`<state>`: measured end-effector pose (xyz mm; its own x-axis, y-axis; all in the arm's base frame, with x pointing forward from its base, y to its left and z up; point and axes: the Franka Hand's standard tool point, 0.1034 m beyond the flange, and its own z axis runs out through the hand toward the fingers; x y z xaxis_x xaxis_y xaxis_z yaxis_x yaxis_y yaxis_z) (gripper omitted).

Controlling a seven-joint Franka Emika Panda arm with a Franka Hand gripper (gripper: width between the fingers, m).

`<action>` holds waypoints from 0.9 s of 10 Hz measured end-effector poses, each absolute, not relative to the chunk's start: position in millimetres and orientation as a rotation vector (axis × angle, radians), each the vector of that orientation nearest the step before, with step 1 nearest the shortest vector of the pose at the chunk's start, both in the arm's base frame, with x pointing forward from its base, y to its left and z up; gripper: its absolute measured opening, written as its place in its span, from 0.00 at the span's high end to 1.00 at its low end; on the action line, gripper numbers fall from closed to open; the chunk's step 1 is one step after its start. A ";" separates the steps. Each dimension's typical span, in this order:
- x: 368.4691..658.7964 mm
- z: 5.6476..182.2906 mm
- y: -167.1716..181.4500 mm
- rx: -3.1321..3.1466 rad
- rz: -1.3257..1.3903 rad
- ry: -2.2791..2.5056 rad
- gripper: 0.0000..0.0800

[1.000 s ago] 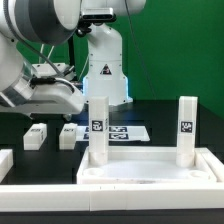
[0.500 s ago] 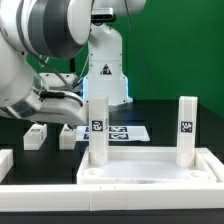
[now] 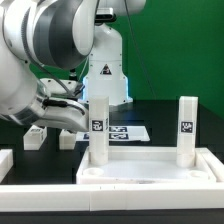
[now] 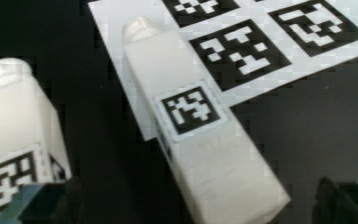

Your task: Assemble desk

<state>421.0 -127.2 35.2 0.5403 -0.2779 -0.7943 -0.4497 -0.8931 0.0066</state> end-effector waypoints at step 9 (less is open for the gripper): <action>414.4 15.8 -122.5 -2.587 1.293 0.616 0.19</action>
Offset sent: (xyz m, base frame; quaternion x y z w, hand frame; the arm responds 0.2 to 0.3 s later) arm 0.0017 0.0076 -0.0082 0.0146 0.0049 0.0057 0.9999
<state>414.4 -122.5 15.8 0.5349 -0.2816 -0.7966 -0.4418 -0.8969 0.0204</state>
